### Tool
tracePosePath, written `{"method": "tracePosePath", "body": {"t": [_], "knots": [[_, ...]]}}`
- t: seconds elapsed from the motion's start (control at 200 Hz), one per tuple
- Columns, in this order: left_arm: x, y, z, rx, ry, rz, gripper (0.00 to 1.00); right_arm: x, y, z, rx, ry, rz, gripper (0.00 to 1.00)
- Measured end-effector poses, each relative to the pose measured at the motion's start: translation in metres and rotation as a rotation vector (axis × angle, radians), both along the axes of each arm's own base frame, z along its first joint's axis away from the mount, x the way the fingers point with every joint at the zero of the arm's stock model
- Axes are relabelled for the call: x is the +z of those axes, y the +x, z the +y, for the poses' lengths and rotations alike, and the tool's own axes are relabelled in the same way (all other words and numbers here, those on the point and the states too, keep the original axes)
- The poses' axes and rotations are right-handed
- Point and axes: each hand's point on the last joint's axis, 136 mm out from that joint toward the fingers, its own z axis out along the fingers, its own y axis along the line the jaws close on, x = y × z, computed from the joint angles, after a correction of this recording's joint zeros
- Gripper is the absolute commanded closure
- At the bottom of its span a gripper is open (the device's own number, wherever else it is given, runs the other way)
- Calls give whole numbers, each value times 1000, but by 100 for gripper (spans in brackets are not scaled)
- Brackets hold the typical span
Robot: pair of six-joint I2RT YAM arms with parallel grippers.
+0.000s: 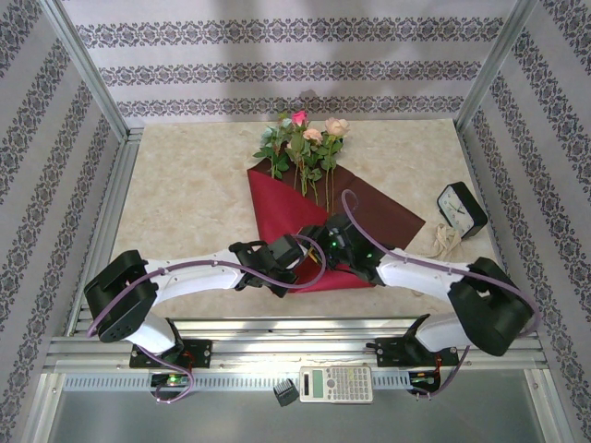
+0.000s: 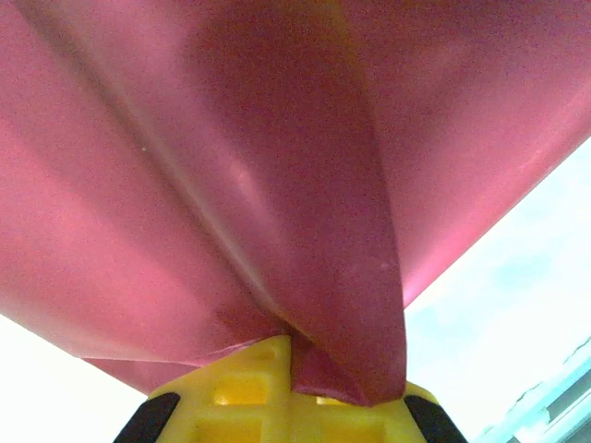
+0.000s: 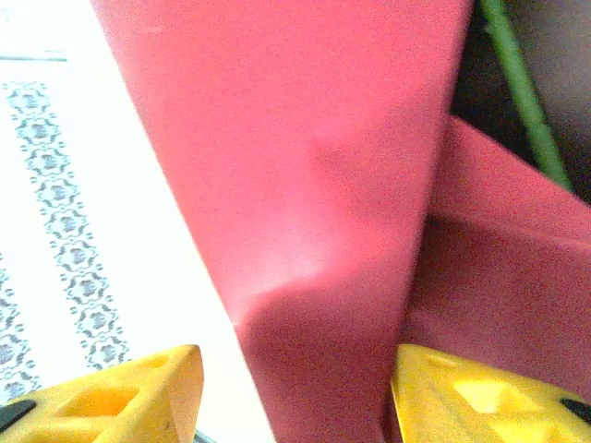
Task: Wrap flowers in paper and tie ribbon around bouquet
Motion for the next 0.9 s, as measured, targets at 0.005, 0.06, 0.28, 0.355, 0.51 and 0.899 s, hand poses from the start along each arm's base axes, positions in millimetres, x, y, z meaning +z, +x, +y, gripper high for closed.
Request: {"method": "tracePosePath", "body": {"t": [0.005,0.06,0.28,0.355,0.51,0.899], "knots": [[0,0,0,0,0,0,100,1,0,0,1,1,-1,41],[0,0,0,0,0,0,100,7,0,1,0,13,-19,41],[-5,-5,9,4,36,21,100,-2,-2,13,10,27,-8,45],[-8,-8,13,2,54,33,100,-4,-3,16,15,30,-3,49],[-8,-9,13,0,57,39,100,-2,-3,17,14,22,-4,58],[24,-1,5,38,-46,-38,47,-17,-23,-16,36,-162,28,100]]}}
